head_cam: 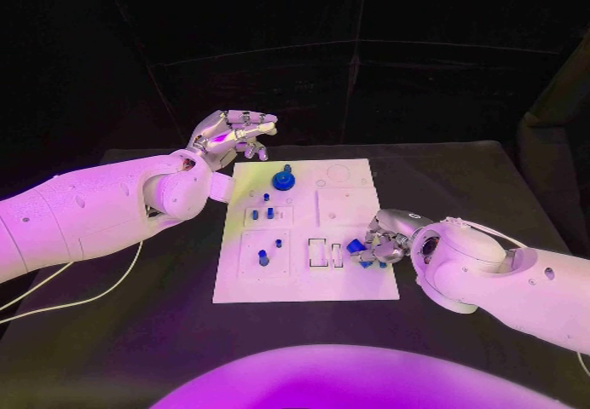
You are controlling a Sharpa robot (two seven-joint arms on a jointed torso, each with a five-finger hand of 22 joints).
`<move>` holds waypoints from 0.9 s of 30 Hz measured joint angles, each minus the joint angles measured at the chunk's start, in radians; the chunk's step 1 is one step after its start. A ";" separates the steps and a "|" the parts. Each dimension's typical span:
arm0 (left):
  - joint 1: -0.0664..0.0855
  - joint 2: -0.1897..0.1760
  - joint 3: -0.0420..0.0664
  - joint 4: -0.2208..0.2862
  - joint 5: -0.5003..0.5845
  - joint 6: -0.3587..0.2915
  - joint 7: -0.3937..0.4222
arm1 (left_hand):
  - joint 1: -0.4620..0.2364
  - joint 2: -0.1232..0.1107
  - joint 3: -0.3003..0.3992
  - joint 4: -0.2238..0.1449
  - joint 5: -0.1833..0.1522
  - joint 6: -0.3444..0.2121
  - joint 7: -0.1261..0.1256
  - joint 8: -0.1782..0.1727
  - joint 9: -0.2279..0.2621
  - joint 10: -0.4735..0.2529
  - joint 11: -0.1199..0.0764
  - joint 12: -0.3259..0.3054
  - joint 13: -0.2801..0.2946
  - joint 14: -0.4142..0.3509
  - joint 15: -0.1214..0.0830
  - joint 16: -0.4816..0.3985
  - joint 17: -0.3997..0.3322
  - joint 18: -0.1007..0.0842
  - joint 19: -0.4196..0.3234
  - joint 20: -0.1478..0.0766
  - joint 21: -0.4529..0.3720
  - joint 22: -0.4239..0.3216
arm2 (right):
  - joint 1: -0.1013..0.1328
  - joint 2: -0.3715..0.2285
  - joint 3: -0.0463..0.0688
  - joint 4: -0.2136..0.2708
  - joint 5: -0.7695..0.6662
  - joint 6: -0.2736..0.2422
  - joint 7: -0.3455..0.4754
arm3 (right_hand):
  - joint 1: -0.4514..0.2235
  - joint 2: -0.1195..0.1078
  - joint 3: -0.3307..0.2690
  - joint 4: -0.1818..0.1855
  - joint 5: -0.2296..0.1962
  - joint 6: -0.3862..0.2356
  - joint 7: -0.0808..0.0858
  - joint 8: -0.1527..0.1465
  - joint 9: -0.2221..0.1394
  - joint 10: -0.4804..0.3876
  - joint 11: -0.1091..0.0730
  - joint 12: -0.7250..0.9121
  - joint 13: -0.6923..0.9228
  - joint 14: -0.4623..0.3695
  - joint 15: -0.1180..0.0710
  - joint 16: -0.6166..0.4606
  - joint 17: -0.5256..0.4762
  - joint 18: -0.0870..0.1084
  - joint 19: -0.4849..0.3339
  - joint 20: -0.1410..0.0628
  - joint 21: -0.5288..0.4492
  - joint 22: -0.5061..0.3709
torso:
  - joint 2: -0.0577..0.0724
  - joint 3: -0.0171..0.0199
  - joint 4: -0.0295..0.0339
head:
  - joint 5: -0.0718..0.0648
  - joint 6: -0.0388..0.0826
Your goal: Assemble the parts on the task board
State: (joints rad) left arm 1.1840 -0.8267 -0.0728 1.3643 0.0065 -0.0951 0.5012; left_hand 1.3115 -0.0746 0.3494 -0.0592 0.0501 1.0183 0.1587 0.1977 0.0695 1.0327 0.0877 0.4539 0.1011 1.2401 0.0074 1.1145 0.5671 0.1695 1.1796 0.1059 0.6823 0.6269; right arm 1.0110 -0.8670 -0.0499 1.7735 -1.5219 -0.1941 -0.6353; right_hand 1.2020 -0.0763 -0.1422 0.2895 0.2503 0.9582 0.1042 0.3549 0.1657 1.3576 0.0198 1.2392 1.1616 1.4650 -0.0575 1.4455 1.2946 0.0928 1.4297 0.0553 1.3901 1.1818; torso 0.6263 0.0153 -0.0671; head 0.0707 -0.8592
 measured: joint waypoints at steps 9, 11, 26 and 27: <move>0.000 -0.001 0.000 0.001 0.000 0.001 -0.001 | 0.000 0.000 0.000 0.000 0.000 0.000 0.000 0.000 0.000 0.000 0.000 0.000 0.000 0.000 0.000 0.000 0.000 0.000 0.000 0.000 0.000 0.000 | -0.002 0.004 0.001 -0.006 -0.007 -0.002 -0.004 | 0.042 0.042 -0.005 -0.005 0.088 -0.005 -0.008 0.029 0.011 0.004 -0.004 0.004 0.018 0.000 0.000 0.004 0.008 0.000 0.000 0.000 0.003 0.005 | -0.001 -0.0003 -0.0003 | -0.002 -0.001; 0.000 -0.002 0.000 0.001 0.000 0.001 -0.001 | 0.000 0.000 0.000 0.000 0.000 0.000 0.000 0.000 0.000 0.000 0.000 0.000 0.000 0.000 0.000 0.000 0.000 0.000 0.000 0.000 0.000 0.000 | -0.004 0.001 0.000 -0.002 -0.007 -0.007 -0.005 | 0.049 0.049 -0.009 -0.007 0.110 -0.006 -0.011 0.036 0.011 0.008 -0.008 0.007 0.024 0.000 0.000 0.009 0.011 0.000 0.000 0.000 0.005 0.008 | -0.001 -0.0003 -0.0003 | -0.002 -0.001; 0.000 -0.002 0.000 0.001 0.000 0.001 -0.001 | 0.000 0.000 0.000 0.000 0.000 0.000 0.000 0.000 0.000 0.000 0.000 0.000 0.000 0.000 0.000 0.000 0.000 0.000 0.000 0.000 0.000 0.000 | -0.007 -0.051 -0.002 0.122 0.017 -0.168 0.002 | 0.059 0.077 -0.022 0.000 0.168 0.020 -0.022 0.060 0.033 0.022 -0.014 0.016 0.046 0.000 0.000 0.019 0.013 -0.016 0.011 -0.011 0.015 0.027 | -0.001 -0.0010 0.0002 | -0.004 0.007; 0.000 -0.002 0.000 0.001 0.000 0.001 -0.001 | 0.000 0.000 0.000 0.000 0.000 0.000 0.000 0.000 0.000 0.000 0.000 0.000 0.000 0.000 0.000 0.000 0.000 0.000 0.000 0.000 0.000 0.000 | -0.006 -0.048 -0.002 0.125 0.020 -0.177 0.003 | 0.059 0.077 -0.023 0.001 0.168 0.020 -0.022 0.060 0.035 0.022 -0.014 0.016 0.046 0.000 0.000 0.019 0.013 -0.016 0.011 -0.011 0.015 0.027 | -0.001 -0.0010 0.0004 | -0.004 0.007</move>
State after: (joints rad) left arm 1.1840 -0.8283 -0.0732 1.3655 0.0065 -0.0937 0.5000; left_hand 1.3115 -0.0746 0.3495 -0.0592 0.0501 1.0183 0.1587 0.1978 0.0695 1.0327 0.0877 0.4539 0.1011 1.2401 0.0074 1.1145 0.5672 0.1695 1.1796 0.1059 0.6823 0.6271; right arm 1.0046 -0.9148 -0.0519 1.8984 -1.5018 -0.3711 -0.6322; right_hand 1.2611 0.0009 -0.1650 0.2907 0.4185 0.9781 0.0818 0.4145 0.2009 1.3795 0.0054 1.2547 1.2080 1.4651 -0.0574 1.4648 1.3081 0.0768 1.4406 0.0444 1.4052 1.2092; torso 0.6255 0.0144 -0.0667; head 0.0668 -0.8525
